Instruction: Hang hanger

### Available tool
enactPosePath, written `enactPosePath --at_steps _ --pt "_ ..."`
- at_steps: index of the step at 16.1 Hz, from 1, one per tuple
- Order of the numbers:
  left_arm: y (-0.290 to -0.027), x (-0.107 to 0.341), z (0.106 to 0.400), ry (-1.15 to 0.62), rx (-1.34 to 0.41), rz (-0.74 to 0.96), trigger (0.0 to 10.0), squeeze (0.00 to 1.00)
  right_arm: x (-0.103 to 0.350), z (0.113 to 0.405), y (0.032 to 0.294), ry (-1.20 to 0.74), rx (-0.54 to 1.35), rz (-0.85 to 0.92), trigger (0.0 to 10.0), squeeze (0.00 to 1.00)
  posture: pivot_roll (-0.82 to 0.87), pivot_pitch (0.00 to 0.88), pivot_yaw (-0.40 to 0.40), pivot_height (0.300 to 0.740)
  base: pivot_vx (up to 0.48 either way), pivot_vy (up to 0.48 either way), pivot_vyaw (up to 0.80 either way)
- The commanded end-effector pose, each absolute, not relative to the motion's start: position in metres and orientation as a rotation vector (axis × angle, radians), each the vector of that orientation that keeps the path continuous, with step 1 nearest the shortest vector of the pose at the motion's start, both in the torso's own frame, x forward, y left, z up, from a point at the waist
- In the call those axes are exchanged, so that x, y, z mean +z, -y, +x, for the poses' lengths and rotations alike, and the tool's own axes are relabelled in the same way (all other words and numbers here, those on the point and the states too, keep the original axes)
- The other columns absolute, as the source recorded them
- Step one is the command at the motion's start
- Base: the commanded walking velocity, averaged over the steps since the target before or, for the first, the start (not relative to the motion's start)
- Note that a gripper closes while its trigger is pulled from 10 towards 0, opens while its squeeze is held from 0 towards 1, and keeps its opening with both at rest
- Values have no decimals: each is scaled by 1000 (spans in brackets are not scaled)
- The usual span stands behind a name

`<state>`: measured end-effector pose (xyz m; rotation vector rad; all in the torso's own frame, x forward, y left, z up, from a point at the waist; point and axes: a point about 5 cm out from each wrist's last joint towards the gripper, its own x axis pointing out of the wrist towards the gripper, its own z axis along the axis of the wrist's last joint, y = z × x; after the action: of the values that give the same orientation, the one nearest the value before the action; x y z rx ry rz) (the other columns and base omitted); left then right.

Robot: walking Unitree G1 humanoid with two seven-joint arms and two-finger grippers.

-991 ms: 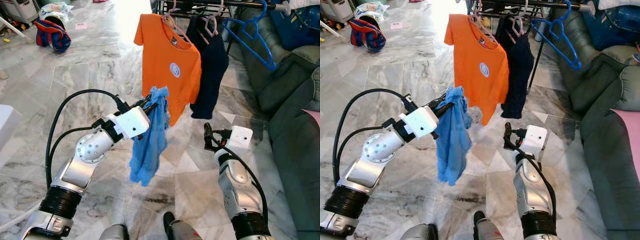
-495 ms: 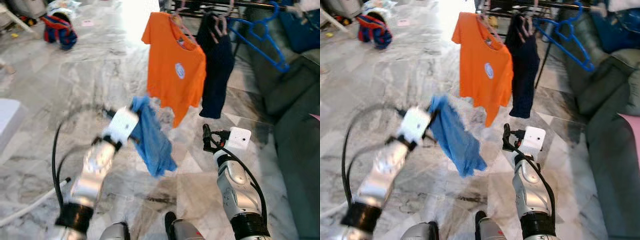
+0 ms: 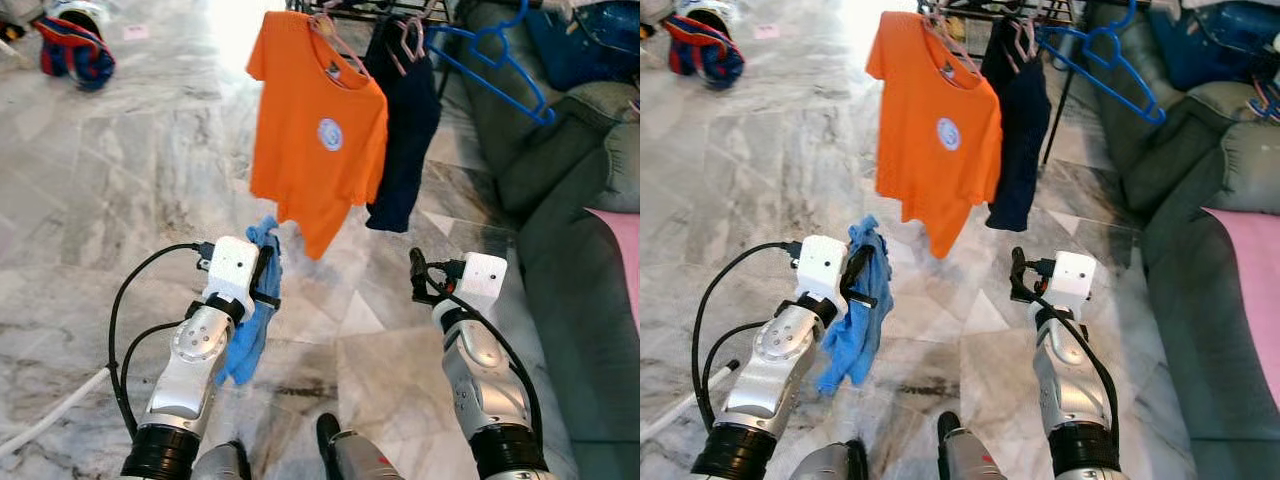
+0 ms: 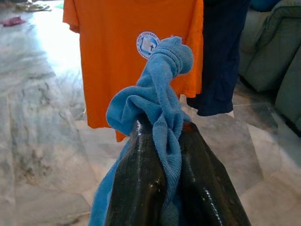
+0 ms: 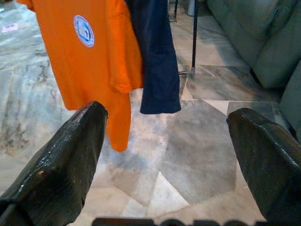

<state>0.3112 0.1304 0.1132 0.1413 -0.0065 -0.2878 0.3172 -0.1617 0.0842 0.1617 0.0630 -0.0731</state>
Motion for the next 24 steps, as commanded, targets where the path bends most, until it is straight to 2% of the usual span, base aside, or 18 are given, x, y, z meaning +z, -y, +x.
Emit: enactPosePath --at_steps 1,5,11,20,22,24 --pt "-131 115 311 9 -286 135 10000 0 82 314 165 -75 -81 159 10000 0 67 263 -103 740 -345 0 0" --pt "-131 117 313 -14 -292 128 10000 0 81 314 164 -76 -84 164 10000 0 66 263 -96 740 -357 0 0" --pt "-132 119 314 -11 -304 114 10000 0 82 314 165 -74 -89 167 10000 0 66 263 -97 740 -354 0 -331" --pt "-131 134 312 73 -377 21 10000 0 86 315 163 -51 -93 156 10000 0 73 269 -83 740 0 0 0" --pt "-127 145 314 130 -442 99 10000 0 85 314 162 -55 -82 145 10000 0 75 273 -83 740 0 0 0" --pt "-118 163 312 232 -599 298 10000 0 83 313 161 -69 -46 117 10000 0 77 276 -84 740 0 0 0"
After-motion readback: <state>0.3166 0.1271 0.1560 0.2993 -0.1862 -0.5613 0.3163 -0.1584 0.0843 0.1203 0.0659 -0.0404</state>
